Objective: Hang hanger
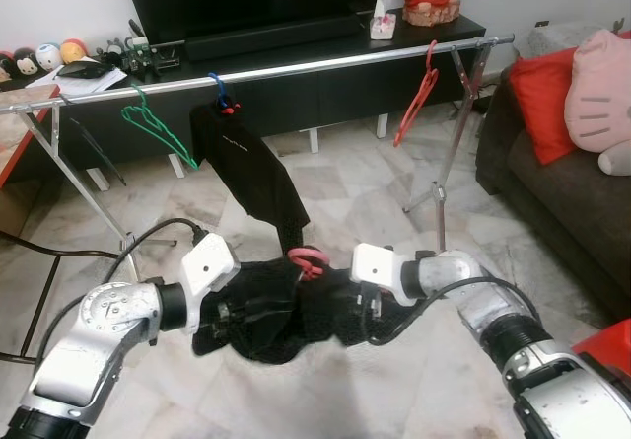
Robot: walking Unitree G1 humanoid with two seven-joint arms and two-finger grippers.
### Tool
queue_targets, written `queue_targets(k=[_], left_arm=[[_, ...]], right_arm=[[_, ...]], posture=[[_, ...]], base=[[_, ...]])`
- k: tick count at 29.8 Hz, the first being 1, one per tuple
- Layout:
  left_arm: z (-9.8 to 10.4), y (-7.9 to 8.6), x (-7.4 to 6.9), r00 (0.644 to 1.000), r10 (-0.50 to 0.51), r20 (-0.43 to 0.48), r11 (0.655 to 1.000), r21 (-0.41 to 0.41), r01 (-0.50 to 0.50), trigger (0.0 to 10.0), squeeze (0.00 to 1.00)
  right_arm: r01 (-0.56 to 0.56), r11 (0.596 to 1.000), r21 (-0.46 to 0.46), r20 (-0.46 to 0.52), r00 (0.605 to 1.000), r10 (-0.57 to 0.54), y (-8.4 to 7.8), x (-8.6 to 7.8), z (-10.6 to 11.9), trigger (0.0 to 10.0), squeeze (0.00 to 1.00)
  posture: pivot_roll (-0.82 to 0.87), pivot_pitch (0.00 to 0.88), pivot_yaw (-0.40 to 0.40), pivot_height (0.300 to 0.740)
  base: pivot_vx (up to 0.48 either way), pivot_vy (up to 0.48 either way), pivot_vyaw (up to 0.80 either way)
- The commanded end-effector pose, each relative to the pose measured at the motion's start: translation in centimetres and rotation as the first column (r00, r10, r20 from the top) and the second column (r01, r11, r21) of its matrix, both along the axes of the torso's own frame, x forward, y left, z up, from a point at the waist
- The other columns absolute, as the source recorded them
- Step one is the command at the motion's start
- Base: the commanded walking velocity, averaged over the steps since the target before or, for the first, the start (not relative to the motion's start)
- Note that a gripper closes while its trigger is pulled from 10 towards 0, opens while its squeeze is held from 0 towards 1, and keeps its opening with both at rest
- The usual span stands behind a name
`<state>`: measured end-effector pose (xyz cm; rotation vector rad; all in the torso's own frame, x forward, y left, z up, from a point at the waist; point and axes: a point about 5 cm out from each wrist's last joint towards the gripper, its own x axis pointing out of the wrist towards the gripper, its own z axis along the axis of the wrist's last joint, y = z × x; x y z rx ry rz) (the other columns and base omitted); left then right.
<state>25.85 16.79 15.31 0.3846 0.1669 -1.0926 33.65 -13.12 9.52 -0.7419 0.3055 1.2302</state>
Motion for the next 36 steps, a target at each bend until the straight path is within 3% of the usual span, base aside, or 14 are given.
queue_targets(k=[1, 8, 11, 20, 34, 36], left_arm=[[0.0, 0.2, 0.0, 1.000, -0.018, 0.014, 0.999, 0.045, 0.017, 10.0, 0.00], [-0.2, 0.4, 0.0, 0.999, -0.042, 0.008, 0.997, 0.064, 0.042, 10.0, 0.00], [-0.3, 0.1, 0.0, 0.995, -0.091, -0.039, 0.994, 0.055, 0.093, 10.0, 0.00], [-0.6, 0.2, 0.4, 0.991, -0.118, -0.065, 0.990, 0.067, 0.122, 10.0, 0.00], [-1.0, -0.1, 0.6, 0.989, -0.115, -0.088, 0.992, 0.049, 0.120, 10.0, 0.00], [-1.0, -0.2, 0.6, 0.989, -0.116, -0.091, 0.992, 0.046, 0.121, 9.6, 0.00]], right_arm=[[-0.050, 0.999, 0.012, 0.041, 0.998, 0.049, 0.6, 0.1, 0.8, 0.0, 0.00], [-0.089, 0.996, 0.009, 0.033, 0.996, 0.089, 0.5, -0.1, 1.0, 0.0, 0.00], [-0.176, 0.983, 0.054, 0.041, 0.984, 0.174, 1.6, -0.7, 1.7, 0.0, 0.00], [-0.242, 0.968, 0.070, 0.052, 0.970, 0.239, 2.1, -1.2, 2.5, 0.0, 0.00], [-0.301, 0.949, 0.094, 0.081, 0.952, 0.294, 2.8, -1.7, 3.9, 0.0, 0.00], [-0.301, 0.949, 0.096, 0.083, 0.952, 0.294, 2.9, -1.8, 4.0, 0.0, 0.00]], posture=[[-0.07, 0.000, 0.116, 0.740], [-0.07, 0.000, 0.123, 0.740], [-0.08, 0.000, 0.129, 0.740], [-0.08, 0.000, 0.132, 0.740], [-0.08, 0.000, 0.130, 0.740], [-0.08, 0.000, 0.130, 0.740]], base=[[0.000, 0.000, 0.00], [0.000, 0.000, 0.00], [0.000, 0.000, 0.00], [0.000, 0.000, 0.00], [0.000, 0.000, 0.00], [0.000, 0.000, 0.00]])
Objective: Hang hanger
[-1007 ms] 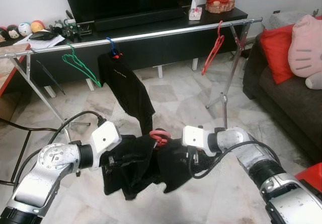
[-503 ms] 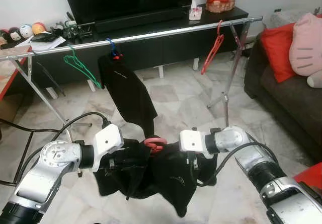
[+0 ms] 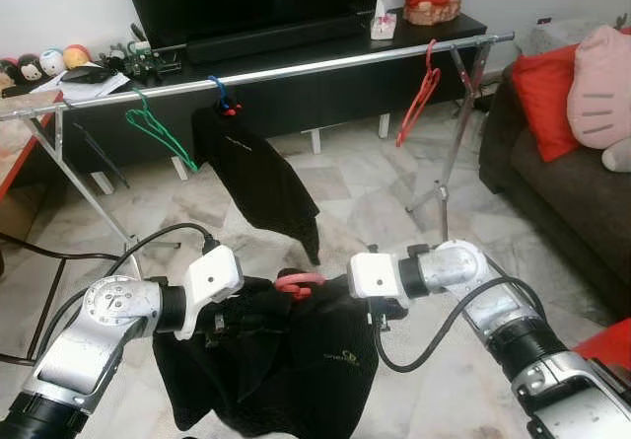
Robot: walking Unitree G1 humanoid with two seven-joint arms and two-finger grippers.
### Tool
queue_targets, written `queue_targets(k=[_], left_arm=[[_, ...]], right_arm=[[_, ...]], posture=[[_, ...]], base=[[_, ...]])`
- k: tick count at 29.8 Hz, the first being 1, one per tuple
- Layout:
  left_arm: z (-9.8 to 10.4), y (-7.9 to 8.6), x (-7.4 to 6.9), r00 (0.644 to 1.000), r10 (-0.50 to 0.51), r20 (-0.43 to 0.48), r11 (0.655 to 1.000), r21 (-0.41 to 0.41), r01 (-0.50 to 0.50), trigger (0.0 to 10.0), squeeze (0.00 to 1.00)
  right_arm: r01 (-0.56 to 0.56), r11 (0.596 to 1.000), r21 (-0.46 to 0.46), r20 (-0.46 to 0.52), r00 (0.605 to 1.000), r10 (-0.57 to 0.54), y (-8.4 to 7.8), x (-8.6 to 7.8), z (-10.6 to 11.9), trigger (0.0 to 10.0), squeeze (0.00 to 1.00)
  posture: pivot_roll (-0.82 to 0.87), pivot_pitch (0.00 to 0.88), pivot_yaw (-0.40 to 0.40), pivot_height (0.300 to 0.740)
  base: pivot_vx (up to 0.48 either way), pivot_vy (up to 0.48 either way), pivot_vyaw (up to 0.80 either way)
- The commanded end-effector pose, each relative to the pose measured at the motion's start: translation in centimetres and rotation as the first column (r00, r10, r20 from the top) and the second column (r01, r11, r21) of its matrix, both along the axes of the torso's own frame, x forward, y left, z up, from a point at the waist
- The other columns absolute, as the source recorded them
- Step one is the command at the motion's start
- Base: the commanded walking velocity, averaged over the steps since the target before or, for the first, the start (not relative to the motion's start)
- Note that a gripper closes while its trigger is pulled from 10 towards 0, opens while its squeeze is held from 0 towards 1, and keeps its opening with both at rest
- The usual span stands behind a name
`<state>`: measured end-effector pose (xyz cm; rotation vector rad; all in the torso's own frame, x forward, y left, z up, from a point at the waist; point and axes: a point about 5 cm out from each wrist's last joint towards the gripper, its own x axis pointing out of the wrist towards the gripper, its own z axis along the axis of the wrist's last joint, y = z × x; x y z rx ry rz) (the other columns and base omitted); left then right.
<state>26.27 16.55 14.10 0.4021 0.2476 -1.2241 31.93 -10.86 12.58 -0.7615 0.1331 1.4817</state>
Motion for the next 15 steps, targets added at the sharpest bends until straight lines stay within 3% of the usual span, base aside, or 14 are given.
queue_targets(k=[1, 2, 9, 10, 12, 13, 15], left_arm=[[0.18, 0.02, 0.18, 1.000, 0.001, -0.008, 1.000, -0.002, -0.001, 8.5, 0.00], [0.19, -0.03, 0.23, 1.000, 0.004, -0.008, 1.000, -0.005, -0.004, 4.7, 0.00], [0.17, -0.06, 0.29, 1.000, 0.005, -0.009, 1.000, -0.008, -0.005, 4.7, 0.00], [0.17, -0.09, 0.31, 1.000, 0.005, -0.009, 1.000, -0.009, -0.005, 3.2, 0.00], [0.17, -0.10, 0.31, 1.000, 0.005, -0.008, 1.000, -0.010, -0.005, 3.2, 0.00], [0.14, -0.22, 0.31, 1.000, 0.004, -0.013, 1.000, -0.017, -0.004, 0.0, 0.00], [0.13, -0.28, 0.32, 1.000, 0.003, -0.015, 1.000, -0.020, -0.004, 0.0, 0.00]], right_arm=[[-0.025, 0.999, 0.042, 0.029, 0.999, 0.024, 0.64, -0.09, 0.91, 0.0, 0.00], [-0.026, 0.999, 0.042, 0.029, 0.999, 0.025, 0.68, -0.14, 0.89, 0.0, 0.00], [-0.025, 0.999, 0.042, 0.025, 0.999, 0.024, 0.71, -0.26, 0.93, 0.0, 0.00], [-0.024, 0.999, 0.042, 0.023, 0.999, 0.023, 0.71, -0.29, 0.91, 0.0, 0.00], [-0.024, 0.999, 0.041, 0.022, 0.999, 0.023, 0.71, -0.30, 0.91, 0.0, 0.00], [-0.020, 0.999, 0.039, 0.021, 1.000, 0.019, 0.77, -0.34, 0.77, 0.0, 0.00], [-0.016, 0.999, 0.038, 0.022, 1.000, 0.015, 0.81, -0.35, 0.73, 0.0, 0.00]], posture=[[-0.08, 0.000, 0.130, 0.740], [-0.08, 0.000, 0.130, 0.740], [-0.08, 0.000, 0.130, 0.740], [-0.08, 0.000, 0.130, 0.740], [-0.08, 0.000, 0.130, 0.740], [-0.08, 0.000, 0.131, 0.740], [-0.08, 0.000, 0.131, 0.740]], base=[[0.000, 0.000, 0.00], [0.000, 0.000, 0.00], [0.000, 0.000, 0.00], [0.000, 0.000, 0.00], [0.000, 0.000, 0.00], [0.000, 0.000, 0.00], [0.000, 0.000, 0.00]])
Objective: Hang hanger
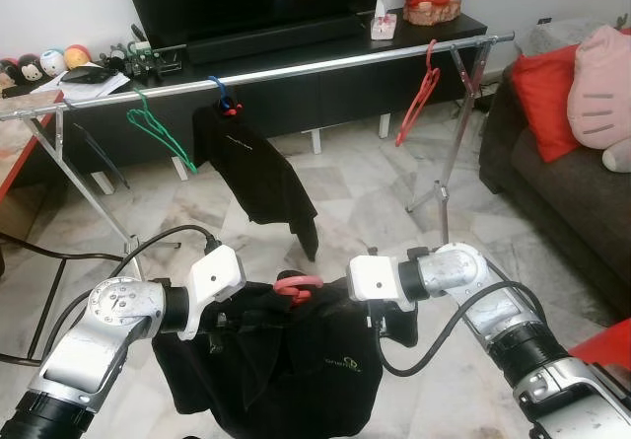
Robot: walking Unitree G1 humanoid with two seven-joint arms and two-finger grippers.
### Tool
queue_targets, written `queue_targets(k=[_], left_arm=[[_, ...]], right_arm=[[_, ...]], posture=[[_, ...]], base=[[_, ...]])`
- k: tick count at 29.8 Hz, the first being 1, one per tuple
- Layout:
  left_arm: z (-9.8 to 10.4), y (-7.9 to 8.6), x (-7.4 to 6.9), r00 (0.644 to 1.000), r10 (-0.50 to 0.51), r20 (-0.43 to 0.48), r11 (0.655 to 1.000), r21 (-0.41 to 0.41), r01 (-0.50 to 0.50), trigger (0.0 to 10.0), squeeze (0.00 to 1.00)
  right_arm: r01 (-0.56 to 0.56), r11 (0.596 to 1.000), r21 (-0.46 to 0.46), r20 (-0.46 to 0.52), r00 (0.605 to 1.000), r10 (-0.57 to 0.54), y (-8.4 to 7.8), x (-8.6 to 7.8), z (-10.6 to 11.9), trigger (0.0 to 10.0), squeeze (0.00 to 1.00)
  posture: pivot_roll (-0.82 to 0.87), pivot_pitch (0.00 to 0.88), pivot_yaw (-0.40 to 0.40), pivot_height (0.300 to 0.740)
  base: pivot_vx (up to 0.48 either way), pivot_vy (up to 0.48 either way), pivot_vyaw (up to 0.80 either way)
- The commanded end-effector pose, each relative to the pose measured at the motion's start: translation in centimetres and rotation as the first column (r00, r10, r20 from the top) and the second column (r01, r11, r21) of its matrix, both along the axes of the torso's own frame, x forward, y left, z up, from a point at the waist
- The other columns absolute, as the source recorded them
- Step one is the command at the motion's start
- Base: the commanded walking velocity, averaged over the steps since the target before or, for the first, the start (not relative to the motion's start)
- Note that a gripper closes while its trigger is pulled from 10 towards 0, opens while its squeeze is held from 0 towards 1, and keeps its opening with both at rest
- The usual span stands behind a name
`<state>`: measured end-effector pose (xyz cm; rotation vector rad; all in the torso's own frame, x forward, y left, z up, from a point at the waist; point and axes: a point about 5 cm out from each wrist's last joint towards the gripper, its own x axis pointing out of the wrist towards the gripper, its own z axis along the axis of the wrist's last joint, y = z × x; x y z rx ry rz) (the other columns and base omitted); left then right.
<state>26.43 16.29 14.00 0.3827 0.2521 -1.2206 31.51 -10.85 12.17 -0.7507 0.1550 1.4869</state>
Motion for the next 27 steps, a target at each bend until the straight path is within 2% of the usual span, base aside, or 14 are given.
queue_targets(k=[1, 21, 22, 23, 27], left_arm=[[0.22, -0.01, 0.16, 1.000, -0.004, -0.003, 1.000, -0.008, 0.004, 0.0, 0.00], [0.14, -0.36, -0.03, 0.999, -0.026, -0.026, 0.999, -0.019, 0.026, 0.0, 0.00], [0.13, -0.39, -0.01, 0.999, -0.027, -0.025, 0.999, -0.020, 0.026, 0.0, 0.00], [0.12, -0.41, 0.00, 0.999, -0.027, -0.025, 0.999, -0.020, 0.026, 0.0, 0.00], [0.12, -0.51, -0.01, 0.999, -0.028, -0.023, 0.999, -0.023, 0.027, 0.0, 0.00]], right_arm=[[-0.018, 0.999, 0.045, 0.044, 0.999, 0.017, 0.82, 0.10, 1.17, 0.0, 0.00], [0.005, 0.998, 0.062, 0.052, 0.999, -0.009, 1.20, 0.37, 1.26, 0.0, 0.00], [0.019, 0.998, 0.061, 0.065, 0.998, -0.023, 1.23, 0.54, 1.22, 4.5, 0.00], [0.025, 0.998, 0.059, 0.067, 0.997, -0.029, 1.23, 0.61, 1.15, 10.0, 0.00], [0.028, 0.998, 0.054, 0.059, 0.998, -0.031, 1.22, 0.61, 0.84, 10.0, 0.00]], posture=[[-0.08, 0.000, 0.131, 0.740], [-0.08, 0.000, 0.132, 0.740], [-0.08, 0.000, 0.132, 0.740], [-0.08, 0.000, 0.131, 0.740], [-0.08, 0.000, 0.129, 0.740]], base=[[0.000, 0.000, 0.00], [0.000, 0.000, 0.00], [0.000, 0.000, 0.00], [0.000, 0.000, 0.00], [0.000, 0.000, 0.00]])
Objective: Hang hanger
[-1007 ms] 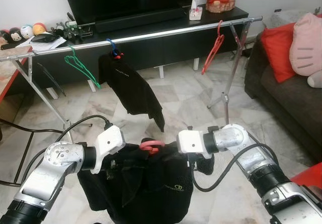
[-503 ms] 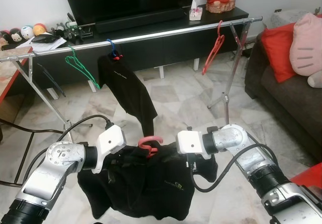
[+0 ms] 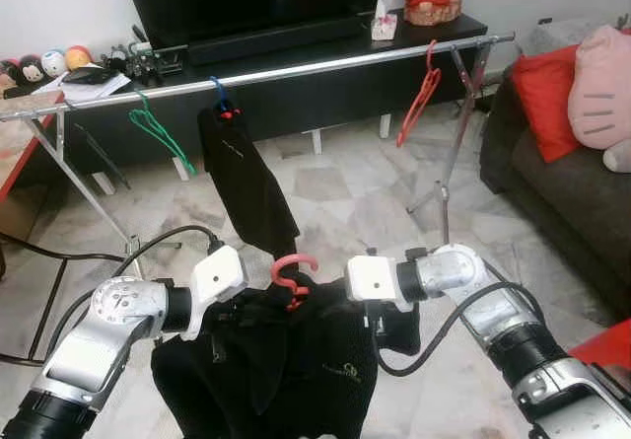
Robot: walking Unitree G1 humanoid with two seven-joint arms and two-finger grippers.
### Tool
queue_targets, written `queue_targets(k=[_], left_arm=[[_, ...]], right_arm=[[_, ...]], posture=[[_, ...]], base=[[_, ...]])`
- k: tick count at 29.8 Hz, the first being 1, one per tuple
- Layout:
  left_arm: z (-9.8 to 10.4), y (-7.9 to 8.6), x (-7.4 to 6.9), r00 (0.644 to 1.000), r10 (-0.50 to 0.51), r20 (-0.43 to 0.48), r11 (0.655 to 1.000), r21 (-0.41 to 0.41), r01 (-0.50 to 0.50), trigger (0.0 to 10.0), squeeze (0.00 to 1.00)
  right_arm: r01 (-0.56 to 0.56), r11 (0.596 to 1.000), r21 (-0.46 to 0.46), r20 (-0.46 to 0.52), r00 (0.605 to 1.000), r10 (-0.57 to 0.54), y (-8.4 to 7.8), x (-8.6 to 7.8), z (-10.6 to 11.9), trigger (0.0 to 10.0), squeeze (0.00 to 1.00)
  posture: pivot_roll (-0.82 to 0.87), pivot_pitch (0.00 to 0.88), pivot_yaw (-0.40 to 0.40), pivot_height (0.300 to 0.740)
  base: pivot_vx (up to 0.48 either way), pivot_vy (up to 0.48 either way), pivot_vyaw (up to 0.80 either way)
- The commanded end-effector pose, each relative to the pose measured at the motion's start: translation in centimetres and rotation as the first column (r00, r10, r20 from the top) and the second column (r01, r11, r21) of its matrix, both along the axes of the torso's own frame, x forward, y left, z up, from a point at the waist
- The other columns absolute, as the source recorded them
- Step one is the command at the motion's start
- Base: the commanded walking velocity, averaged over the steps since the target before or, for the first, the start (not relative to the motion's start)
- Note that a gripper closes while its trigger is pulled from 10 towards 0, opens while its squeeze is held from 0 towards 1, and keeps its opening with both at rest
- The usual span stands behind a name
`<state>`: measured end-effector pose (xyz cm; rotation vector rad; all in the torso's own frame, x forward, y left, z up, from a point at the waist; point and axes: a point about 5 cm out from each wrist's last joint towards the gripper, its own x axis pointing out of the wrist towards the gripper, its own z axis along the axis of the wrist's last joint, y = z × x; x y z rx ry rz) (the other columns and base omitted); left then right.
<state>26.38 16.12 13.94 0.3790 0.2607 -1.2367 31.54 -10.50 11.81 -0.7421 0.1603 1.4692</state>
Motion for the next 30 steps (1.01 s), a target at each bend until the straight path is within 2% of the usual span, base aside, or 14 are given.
queue_targets(k=[1, 4, 5, 17, 30], left_arm=[[0.2, -0.4, 0.0, 1.000, -0.014, -0.011, 1.000, -0.023, 0.013, 0.0, 0.00], [0.2, -0.4, 0.0, 1.000, -0.014, -0.011, 1.000, -0.023, 0.013, 0.0, 0.00], [0.2, -0.3, 0.0, 1.000, -0.013, -0.011, 1.000, -0.022, 0.013, 0.0, 0.00], [-0.3, 0.0, 0.1, 1.000, 0.008, -0.010, 1.000, -0.011, -0.008, 0.0, 0.00], [-0.9, 0.6, 0.3, 0.994, 0.108, 0.015, 0.994, -0.034, -0.107, 0.0, 0.00]], right_arm=[[0.009, 0.999, 0.048, 0.063, 0.998, -0.012, 0.9, 0.6, 1.2, 10.0, 0.00], [0.010, 0.999, 0.049, 0.063, 0.998, -0.013, 0.9, 0.6, 1.2, 10.0, 0.00], [0.000, 0.999, 0.050, 0.050, 0.999, -0.002, 0.9, 0.5, 1.2, 10.0, 1.00], [-0.034, 0.999, 0.011, 0.033, 0.999, 0.034, 0.5, 0.4, 1.3, 10.0, 1.00], [-0.048, 0.998, -0.051, 0.028, 0.998, 0.050, -0.3, 0.4, 1.2, 10.0, 1.00]], posture=[[-0.08, 0.000, 0.129, 0.740], [-0.08, 0.000, 0.129, 0.740], [-0.08, 0.000, 0.127, 0.740], [-0.09, 0.000, 0.122, 0.740], [-0.09, 0.000, 0.114, 0.740]], base=[[0.000, 0.000, 0.00], [0.000, 0.000, 0.00], [0.000, 0.000, 0.00], [0.000, 0.000, 0.00], [0.000, 0.000, 0.00]])
